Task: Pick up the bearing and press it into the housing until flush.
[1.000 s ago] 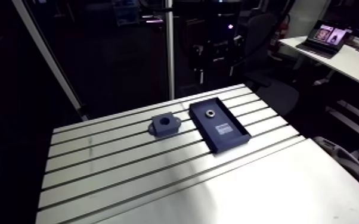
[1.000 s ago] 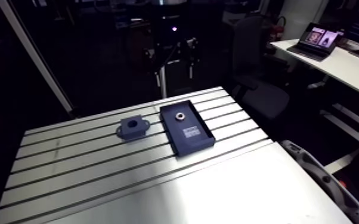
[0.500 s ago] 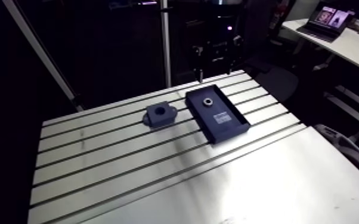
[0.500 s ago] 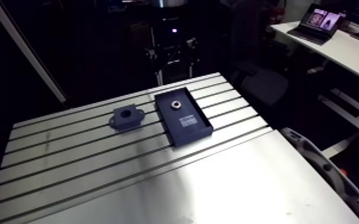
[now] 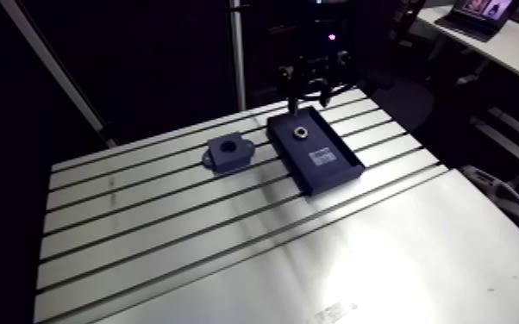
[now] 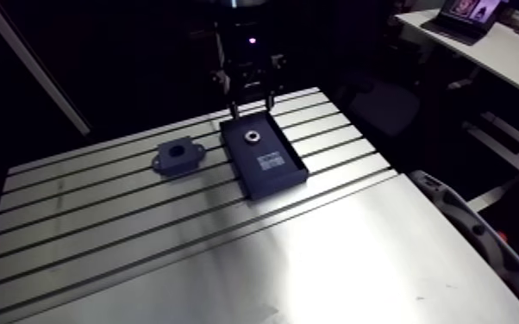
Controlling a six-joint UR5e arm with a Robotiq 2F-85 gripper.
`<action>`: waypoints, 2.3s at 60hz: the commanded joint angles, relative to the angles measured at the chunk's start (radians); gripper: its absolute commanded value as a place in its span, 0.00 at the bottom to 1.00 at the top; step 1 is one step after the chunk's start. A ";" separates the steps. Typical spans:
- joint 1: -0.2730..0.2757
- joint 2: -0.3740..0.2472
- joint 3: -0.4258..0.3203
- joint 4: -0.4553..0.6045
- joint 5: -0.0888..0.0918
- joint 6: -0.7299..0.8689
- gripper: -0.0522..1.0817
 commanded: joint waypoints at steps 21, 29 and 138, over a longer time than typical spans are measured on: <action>0.000 0.064 -0.003 -0.044 -0.001 0.004 0.30; 0.001 0.069 -0.005 -0.051 -0.004 0.004 0.31; 0.009 0.142 -0.011 -0.100 0.000 0.003 0.38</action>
